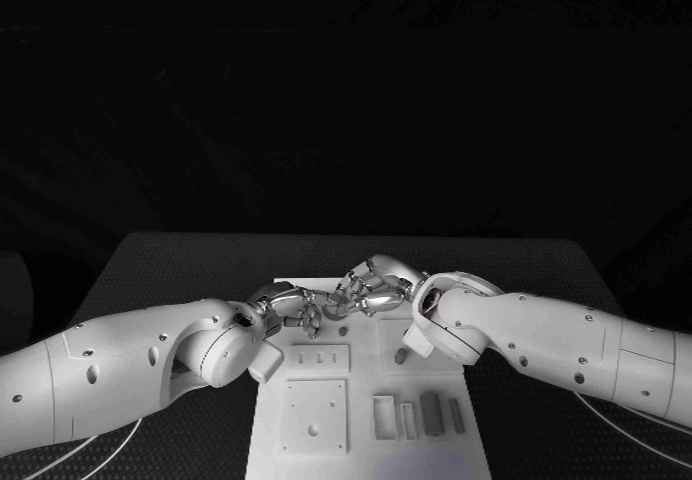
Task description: Assemble the parts on the task board
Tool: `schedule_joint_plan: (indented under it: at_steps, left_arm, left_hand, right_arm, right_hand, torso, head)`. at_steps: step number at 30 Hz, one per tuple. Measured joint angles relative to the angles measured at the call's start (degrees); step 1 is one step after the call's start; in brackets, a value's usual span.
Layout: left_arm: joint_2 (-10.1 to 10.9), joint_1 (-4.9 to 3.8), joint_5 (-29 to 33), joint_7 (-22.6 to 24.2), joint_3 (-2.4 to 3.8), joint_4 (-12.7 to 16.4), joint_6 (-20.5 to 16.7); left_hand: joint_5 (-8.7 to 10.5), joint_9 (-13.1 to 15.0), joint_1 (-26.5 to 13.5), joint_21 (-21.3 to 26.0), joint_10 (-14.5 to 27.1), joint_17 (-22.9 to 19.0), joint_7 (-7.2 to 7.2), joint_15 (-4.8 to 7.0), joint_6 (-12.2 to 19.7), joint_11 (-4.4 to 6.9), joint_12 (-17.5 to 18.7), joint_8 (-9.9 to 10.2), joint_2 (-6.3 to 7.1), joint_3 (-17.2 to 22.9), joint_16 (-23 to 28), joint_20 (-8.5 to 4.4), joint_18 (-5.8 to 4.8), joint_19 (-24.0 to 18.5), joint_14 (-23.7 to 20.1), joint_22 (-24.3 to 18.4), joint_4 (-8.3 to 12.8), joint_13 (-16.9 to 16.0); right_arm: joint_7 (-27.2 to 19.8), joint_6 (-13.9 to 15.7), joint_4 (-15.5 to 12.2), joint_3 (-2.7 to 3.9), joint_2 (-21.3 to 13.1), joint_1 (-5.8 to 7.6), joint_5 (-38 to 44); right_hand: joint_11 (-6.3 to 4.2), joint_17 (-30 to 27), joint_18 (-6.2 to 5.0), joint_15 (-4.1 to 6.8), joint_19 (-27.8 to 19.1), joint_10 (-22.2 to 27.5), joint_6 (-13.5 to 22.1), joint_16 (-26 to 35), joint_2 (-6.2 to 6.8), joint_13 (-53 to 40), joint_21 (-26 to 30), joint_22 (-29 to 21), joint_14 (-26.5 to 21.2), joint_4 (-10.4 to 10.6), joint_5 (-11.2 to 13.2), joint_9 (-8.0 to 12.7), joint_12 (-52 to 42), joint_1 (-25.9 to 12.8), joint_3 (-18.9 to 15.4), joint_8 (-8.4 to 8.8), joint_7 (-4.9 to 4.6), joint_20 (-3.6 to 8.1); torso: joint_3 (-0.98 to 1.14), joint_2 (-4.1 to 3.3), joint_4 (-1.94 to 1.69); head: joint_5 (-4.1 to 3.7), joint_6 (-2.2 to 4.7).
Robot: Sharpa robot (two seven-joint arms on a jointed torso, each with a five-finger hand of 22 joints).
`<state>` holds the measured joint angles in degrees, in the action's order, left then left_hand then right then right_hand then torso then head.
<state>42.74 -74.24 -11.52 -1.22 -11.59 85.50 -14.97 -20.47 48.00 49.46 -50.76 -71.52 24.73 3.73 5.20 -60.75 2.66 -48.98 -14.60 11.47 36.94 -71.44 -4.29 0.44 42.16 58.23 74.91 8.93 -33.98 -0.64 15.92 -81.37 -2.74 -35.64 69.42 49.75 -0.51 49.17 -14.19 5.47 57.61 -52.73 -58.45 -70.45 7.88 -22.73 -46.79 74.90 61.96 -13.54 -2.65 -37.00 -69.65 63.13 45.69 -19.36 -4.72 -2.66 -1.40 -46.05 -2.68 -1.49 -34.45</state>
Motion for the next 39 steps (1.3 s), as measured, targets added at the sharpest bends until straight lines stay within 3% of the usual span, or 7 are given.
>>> schedule_joint_plan:
  at_steps: [11, 20, 21, 22, 24, 32, 39]
  left_arm:
    - [0.05, -0.02, -0.17, -0.51, 0.02, -0.07, 0.29]
    - [0.08, 0.01, -0.21, -0.8, -0.01, -0.19, 0.42]
    - [0.09, 0.01, -0.21, -0.83, -0.02, -0.2, 0.42]
    - [0.1, 0.01, -0.21, -0.86, -0.02, -0.2, 0.43]
    - [0.11, 0.01, -0.21, -0.91, -0.02, -0.21, 0.49]
    - [0.11, 0.01, -0.17, -0.99, -0.02, -0.21, 0.87]
    - [0.04, 0.01, -0.11, -1.05, -0.02, -0.25, 1.29]
  left_hand:
    - [0.01, 0.1, 0.31, 0.0, 0.21, 0.0, 0.0, 0.0, 0.0, 0.21, -0.67, -0.07, -0.31, 0.26, -0.69, 0.0, 0.0, 0.0, 0.0, 0.0, 0.26, -0.07]
    - [1.23, 0.1, -2.06, 0.22, 0.57, -0.11, 0.0, 0.0, 0.01, 0.18, -1.33, -0.54, 0.41, -0.28, -1.11, 0.0, 0.0, 0.0, 0.0, 0.04, -2.02, -0.07]
    - [0.59, 0.11, -2.52, 0.22, 0.58, -0.14, 0.0, 0.0, 0.01, 0.18, -1.43, -0.54, 0.21, -0.8, -1.19, 0.0, 0.0, 0.0, -0.15, 0.04, -2.06, -0.07]
    - [-1.86, 0.21, -3.19, 0.22, 0.72, -0.14, -0.2, -0.01, 0.21, 0.07, -1.69, -0.79, -0.47, -2.44, -1.45, 0.0, 0.0, 0.0, -0.45, 0.04, -1.38, -0.07]
    - [-3.69, 0.33, -4.12, 0.22, 0.82, -0.22, -0.26, 0.02, 0.27, 0.02, -1.82, -1.0, -1.39, -4.8, -1.6, 0.0, 0.0, 0.0, -0.61, 0.04, -0.26, -0.06]
    - [-3.87, 0.4, -4.19, 0.22, 0.84, -0.29, -0.27, 0.02, 0.27, 0.04, -2.04, -1.34, -1.57, -5.54, -1.6, 0.0, 0.0, 0.01, -0.61, 0.03, 0.34, 0.09]
    - [-3.87, 0.39, -3.09, 0.22, 1.01, -0.44, -0.47, 0.02, 0.06, 0.2, -2.04, -1.62, -2.66, -5.87, -1.82, 0.0, 0.0, 0.01, -0.61, 0.02, 1.15, 0.22]
  right_arm:
    - [0.0, 0.01, 0.18, 0.0, -0.16, -0.01, 0.41]
    - [0.0, -0.07, 0.26, 0.0, -0.27, 0.0, 0.72]
    - [0.0, -0.08, 0.26, 0.0, -0.27, 0.0, 0.74]
    - [0.0, -0.09, 0.26, 0.01, -0.27, 0.0, 0.76]
    - [0.0, -0.1, 0.28, 0.02, -0.27, 0.0, 0.79]
    - [0.0, -0.17, 0.48, 0.02, -0.25, 0.0, 0.88]
    - [0.0, -0.41, 0.43, 0.02, -0.09, -0.04, 0.92]
  right_hand:
    - [0.22, 0.06, 0.0, 0.11, 0.0, -0.2, 0.0, 0.0, 0.01, -0.05, -0.01, 0.0, -0.17, -0.32, 0.05, 0.0, 0.0, 0.01, 0.01, 0.0, 0.0, 0.0]
    - [0.23, 0.05, 0.0, 0.26, 0.0, -0.19, 0.0, 0.0, 0.01, -0.11, -0.24, 0.0, -0.01, -0.32, 0.22, 0.0, 0.0, 0.02, 0.0, 0.0, 0.0, 0.0]
    - [0.23, 0.05, 0.0, 0.26, 0.0, -0.19, 0.0, 0.0, 0.01, -0.11, -0.24, 0.0, -0.01, -0.32, 0.22, 0.0, 0.0, 0.02, 0.0, 0.0, 0.0, 0.0]
    - [0.23, 0.06, 0.0, 0.26, 0.0, -0.19, 0.0, 0.0, 0.01, -0.11, -0.24, 0.0, -0.01, -0.32, 0.22, 0.0, 0.0, 0.02, 0.0, 0.0, 0.0, 0.0]
    - [0.23, 0.11, 0.0, 0.26, 0.0, -0.18, 0.0, 0.0, 0.01, -0.11, -0.24, 0.0, -0.01, -0.33, 0.23, 0.0, 0.0, 0.02, 0.0, 0.0, 0.0, 0.0]
    - [0.1, 0.11, 0.0, 0.24, 0.0, -0.31, -0.01, 0.0, -0.05, -0.16, -0.24, 0.0, 0.0, -0.4, -0.01, 0.0, 0.0, 0.09, -0.08, -0.01, 0.01, 0.0]
    - [0.1, 0.1, 0.0, 0.17, 0.0, -0.31, -0.03, 0.0, -0.05, -0.16, -0.24, 0.0, 0.06, -0.48, -0.01, 0.0, 0.0, 0.1, -0.16, -0.01, 0.03, 0.0]
  torso:
    - [-0.01, 0.0, -0.02]
    - [-0.01, -0.01, -0.01]
    - [-0.01, -0.01, -0.01]
    - [-0.01, -0.01, -0.01]
    - [-0.01, -0.01, -0.02]
    - [-0.01, -0.01, -0.01]
    - [-0.01, -0.01, -0.01]
  head:
    - [-0.09, -0.07]
    - [-0.09, -0.07]
    - [-0.09, -0.07]
    - [-0.09, -0.07]
    - [-0.09, -0.07]
    - [-0.09, -0.14]
    - [-0.09, -0.18]
